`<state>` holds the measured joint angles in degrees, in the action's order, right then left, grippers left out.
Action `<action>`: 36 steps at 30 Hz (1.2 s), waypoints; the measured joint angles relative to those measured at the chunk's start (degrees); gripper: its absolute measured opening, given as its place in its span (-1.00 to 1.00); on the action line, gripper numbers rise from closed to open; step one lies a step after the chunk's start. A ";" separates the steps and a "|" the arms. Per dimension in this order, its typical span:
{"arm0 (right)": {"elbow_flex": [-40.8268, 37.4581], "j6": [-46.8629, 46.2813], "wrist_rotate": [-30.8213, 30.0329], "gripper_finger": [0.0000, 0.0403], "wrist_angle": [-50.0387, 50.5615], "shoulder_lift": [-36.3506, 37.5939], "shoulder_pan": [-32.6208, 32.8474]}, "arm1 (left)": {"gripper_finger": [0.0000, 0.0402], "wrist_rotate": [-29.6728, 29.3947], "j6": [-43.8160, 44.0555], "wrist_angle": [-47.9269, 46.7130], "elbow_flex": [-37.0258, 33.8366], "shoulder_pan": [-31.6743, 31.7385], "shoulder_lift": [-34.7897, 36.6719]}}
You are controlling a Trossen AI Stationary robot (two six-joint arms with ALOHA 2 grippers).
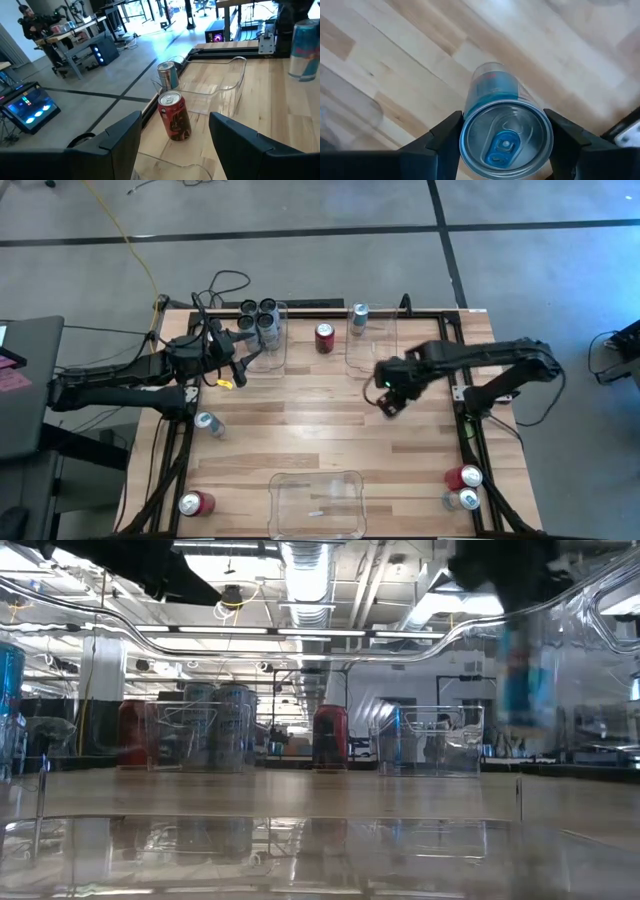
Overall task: Sort soda cans
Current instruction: Put the top right blue soda can into the top right transparent bin
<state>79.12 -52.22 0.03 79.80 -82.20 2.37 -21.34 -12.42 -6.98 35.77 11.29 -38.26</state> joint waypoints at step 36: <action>28.69 40.38 -10.71 0.17 -0.42 -24.34 -41.53 | 0.14 -0.06 -2.14 -2.74 -0.02 0.00 0.02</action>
<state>107.81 -11.85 -10.68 79.39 -106.54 -39.16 -21.40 -14.57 -9.72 35.75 11.29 -38.24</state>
